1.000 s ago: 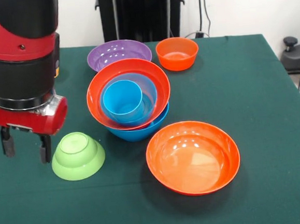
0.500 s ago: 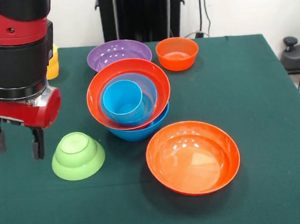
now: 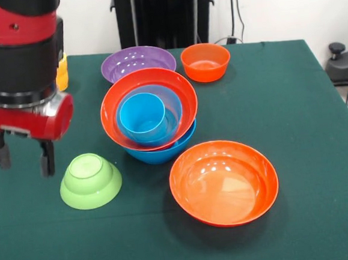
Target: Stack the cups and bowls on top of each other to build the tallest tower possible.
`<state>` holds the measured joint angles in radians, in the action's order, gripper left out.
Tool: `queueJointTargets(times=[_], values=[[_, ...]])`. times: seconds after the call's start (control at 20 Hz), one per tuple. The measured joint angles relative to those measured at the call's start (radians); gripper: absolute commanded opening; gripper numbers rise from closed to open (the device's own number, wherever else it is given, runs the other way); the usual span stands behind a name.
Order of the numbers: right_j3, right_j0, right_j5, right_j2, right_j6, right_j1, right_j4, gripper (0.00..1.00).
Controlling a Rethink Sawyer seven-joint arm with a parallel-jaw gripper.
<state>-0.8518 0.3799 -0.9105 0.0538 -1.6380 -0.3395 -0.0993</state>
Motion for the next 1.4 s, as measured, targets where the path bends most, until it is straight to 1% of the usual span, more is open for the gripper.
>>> queueJointTargets(times=[0.15, 0.2, 0.35, 0.4, 0.45, 0.5, 0.65, 0.7, 0.85, 0.9, 1.0, 1.25, 1.3, 1.4], values=[[-0.083, 0.006, 0.005, -0.001, 0.0, -0.059, 0.004, 1.0], [-0.155, 0.015, 0.012, -0.002, 0.0, -0.111, 0.003, 1.0], [-0.232, 0.029, 0.027, -0.004, 0.0, -0.168, 0.004, 1.0], [-0.288, 0.042, 0.042, -0.005, 0.0, -0.208, 0.004, 1.0], [-0.312, 0.048, 0.049, -0.006, 0.0, -0.225, 0.003, 1.0], [-0.366, 0.063, 0.065, -0.008, 0.0, -0.265, 0.003, 1.0], [-0.472, 0.1, 0.104, -0.016, 0.0, -0.338, 0.002, 1.0], [-0.522, 0.121, 0.126, -0.022, 0.0, -0.371, 0.002, 1.0], [-0.626, 0.169, 0.182, -0.039, 0.0, -0.433, -0.002, 1.0], [-0.66, 0.187, 0.205, -0.046, 0.0, -0.45, -0.008, 1.0], [-0.696, 0.205, 0.233, -0.054, 0.0, -0.466, -0.019, 1.0], [-0.802, 0.253, 0.344, -0.082, 0.0, -0.494, -0.087, 1.0], [-0.841, 0.266, 0.394, -0.093, 0.0, -0.497, -0.124, 1.0], [-0.864, 0.274, 0.424, -0.1, 0.0, -0.497, -0.148, 1.0]])
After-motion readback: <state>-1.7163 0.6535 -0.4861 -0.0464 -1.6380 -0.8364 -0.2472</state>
